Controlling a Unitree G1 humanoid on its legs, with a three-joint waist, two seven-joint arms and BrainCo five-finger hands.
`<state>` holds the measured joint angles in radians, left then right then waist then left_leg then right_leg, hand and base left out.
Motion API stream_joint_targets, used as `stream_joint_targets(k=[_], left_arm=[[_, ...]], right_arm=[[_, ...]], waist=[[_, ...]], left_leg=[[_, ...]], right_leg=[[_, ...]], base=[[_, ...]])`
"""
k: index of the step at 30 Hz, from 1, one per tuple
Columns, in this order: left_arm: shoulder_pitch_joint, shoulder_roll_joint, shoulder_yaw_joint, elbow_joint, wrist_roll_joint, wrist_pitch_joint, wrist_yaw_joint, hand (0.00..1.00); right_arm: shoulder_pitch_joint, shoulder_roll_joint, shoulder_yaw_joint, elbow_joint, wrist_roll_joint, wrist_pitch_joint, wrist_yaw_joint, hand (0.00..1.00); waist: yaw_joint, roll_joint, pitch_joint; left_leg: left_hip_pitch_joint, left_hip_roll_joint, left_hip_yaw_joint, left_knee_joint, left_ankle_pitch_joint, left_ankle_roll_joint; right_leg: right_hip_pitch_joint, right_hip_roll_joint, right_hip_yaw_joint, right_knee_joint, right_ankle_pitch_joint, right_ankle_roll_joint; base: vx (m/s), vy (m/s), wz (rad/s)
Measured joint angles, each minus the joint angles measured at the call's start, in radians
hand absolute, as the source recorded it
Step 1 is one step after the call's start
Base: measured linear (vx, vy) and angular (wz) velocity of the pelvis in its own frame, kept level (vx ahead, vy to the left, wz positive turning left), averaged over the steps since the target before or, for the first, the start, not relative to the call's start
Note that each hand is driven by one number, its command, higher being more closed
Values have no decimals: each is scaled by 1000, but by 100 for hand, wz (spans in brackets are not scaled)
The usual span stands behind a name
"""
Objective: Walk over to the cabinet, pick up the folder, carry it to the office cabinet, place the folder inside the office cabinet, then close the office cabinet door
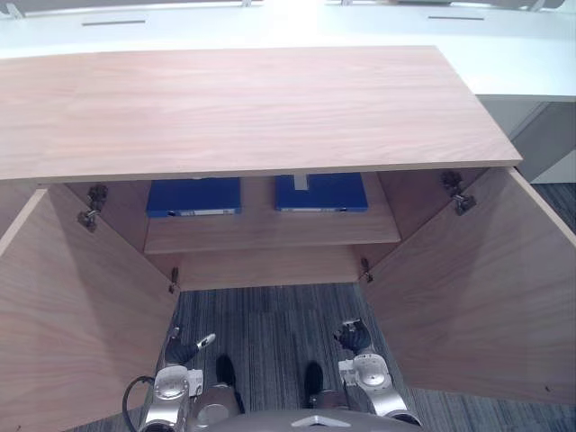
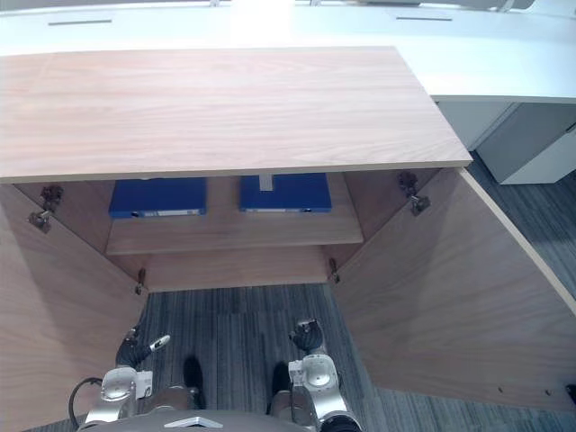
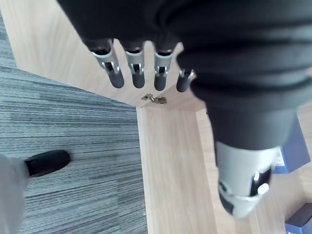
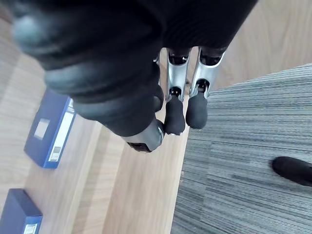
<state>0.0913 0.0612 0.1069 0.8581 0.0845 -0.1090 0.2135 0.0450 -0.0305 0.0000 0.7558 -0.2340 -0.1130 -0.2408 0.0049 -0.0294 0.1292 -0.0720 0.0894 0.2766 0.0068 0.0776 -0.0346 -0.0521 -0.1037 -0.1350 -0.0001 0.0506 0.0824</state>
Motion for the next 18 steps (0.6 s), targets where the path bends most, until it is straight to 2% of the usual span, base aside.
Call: stream_joint_targets(k=[3, 10, 18], left_arm=[[21, -5, 8, 47, 9, 14, -2, 0], [26, -4, 7, 92, 32, 28, -2, 0], [22, -3, 8, 114, 36, 39, -1, 0]], right_arm=[[1, -1, -31, 53, 13, 22, -1, 0], [44, 1, -111, 132, 75, 53, -10, 0], [35, 2, -241, 168, 206, 57, -13, 0]], waist=[[5, -3, -14], [-15, 1, -45], [-28, 6, -52]], left_leg=[[58, -32, -37, -72, 8, -9], [92, -45, -48, -92, 8, -4], [134, -45, 11, -93, -6, 9]], right_leg=[[4, -2, 42, -11, 7, 0], [37, -11, 48, -31, 6, 1], [49, 0, 134, -39, 5, 2]], base=[[-86, 51, -41], [-33, 28, -5], [7, 15, -22]])
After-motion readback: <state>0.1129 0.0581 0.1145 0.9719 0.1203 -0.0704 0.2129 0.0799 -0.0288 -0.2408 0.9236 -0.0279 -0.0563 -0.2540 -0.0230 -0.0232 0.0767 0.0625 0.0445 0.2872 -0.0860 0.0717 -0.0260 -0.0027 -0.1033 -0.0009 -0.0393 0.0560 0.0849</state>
